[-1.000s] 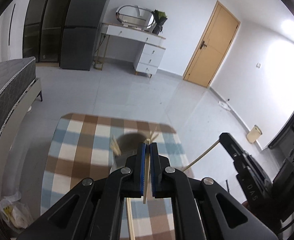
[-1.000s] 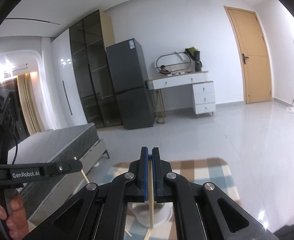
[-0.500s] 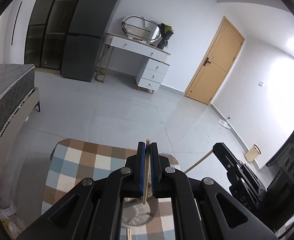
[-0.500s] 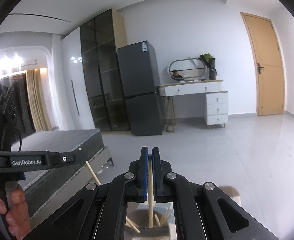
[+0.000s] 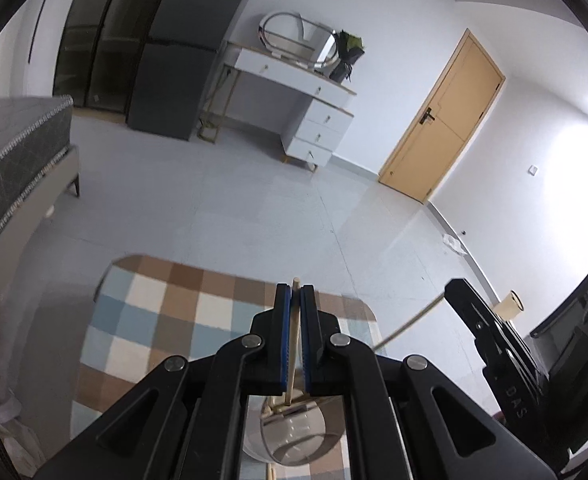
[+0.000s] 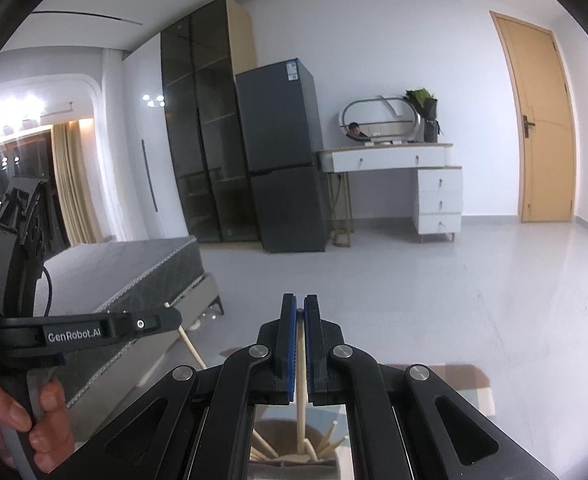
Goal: Organize utensils
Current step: 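Lift both held sticks and carry them over the utensil holder, then lower both sticks into the holder compartments and open both tools, then move both open tools back toward the last sticks on the rug, then lower the right tool to the sticks and close it on one, then lower the left tool to the last stick and close it on it, then lift both held sticks and carry them over the utensil holder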
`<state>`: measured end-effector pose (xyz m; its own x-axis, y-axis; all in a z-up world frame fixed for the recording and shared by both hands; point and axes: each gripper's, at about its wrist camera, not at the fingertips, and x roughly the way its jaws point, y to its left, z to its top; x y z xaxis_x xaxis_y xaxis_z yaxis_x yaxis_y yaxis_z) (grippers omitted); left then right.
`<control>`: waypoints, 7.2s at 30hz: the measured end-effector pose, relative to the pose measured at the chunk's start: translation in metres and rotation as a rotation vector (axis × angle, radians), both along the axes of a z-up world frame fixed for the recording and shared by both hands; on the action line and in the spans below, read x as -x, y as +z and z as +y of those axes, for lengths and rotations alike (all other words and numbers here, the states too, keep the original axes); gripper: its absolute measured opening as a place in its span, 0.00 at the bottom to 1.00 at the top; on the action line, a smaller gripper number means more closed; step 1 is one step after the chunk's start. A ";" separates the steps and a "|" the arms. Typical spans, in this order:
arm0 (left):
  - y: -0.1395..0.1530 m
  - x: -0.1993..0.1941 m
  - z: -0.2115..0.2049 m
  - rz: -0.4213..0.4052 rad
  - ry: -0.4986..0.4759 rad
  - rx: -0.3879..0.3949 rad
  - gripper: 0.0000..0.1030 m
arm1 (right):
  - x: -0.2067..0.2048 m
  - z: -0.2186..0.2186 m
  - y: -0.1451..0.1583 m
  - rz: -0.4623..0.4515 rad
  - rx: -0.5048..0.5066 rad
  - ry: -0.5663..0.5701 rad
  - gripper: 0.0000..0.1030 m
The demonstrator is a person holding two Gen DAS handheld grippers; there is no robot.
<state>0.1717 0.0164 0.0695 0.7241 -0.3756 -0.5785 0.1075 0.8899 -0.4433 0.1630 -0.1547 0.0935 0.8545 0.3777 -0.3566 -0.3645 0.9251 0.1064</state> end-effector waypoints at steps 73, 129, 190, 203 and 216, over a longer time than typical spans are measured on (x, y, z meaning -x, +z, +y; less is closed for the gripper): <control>-0.078 0.163 -0.029 -0.013 0.115 -0.347 0.91 | 0.190 -0.025 -0.114 0.221 0.102 -0.158 1.00; -0.163 0.102 0.032 0.421 0.290 -0.250 0.91 | 0.073 0.051 -0.246 0.612 0.430 -0.166 0.52; -0.211 0.063 -0.089 0.497 -0.081 -0.375 0.01 | 0.082 -0.083 -0.145 0.434 -0.218 -0.166 0.03; -0.108 0.141 -0.056 0.099 0.005 -0.235 0.01 | 0.137 -0.076 -0.109 0.294 -0.159 -0.149 0.03; -0.076 0.172 -0.061 0.005 -0.057 -0.260 0.01 | 0.174 -0.066 -0.092 0.180 -0.103 -0.144 0.03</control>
